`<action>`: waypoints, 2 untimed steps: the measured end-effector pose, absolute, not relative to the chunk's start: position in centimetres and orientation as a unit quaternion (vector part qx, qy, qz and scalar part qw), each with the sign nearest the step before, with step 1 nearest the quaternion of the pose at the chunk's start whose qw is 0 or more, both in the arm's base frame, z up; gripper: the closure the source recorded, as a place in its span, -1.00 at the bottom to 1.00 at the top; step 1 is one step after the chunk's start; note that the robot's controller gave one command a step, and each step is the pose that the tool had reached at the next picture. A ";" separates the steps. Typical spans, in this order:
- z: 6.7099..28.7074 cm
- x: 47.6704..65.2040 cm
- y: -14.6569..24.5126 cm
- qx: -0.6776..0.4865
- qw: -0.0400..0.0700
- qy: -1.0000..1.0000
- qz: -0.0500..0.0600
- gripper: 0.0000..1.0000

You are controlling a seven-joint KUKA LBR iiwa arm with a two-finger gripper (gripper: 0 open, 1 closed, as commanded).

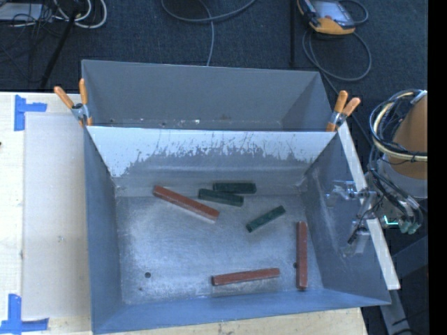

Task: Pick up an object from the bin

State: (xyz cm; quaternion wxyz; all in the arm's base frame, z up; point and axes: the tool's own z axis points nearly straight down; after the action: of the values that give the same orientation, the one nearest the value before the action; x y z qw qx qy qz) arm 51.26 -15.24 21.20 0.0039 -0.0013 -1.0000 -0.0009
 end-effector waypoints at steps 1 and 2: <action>11.8 54.1 -13.1 0.077 0.004 -0.997 -0.002 -1.00; 6.9 60.5 -11.3 0.236 0.000 -0.972 -0.001 -1.00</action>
Offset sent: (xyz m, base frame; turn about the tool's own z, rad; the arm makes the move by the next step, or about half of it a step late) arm 0.0299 0.0205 -0.0905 -0.1583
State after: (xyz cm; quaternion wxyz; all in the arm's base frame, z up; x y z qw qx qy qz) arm 60.46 -11.34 6.93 0.0000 0.2360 -0.9717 -0.0006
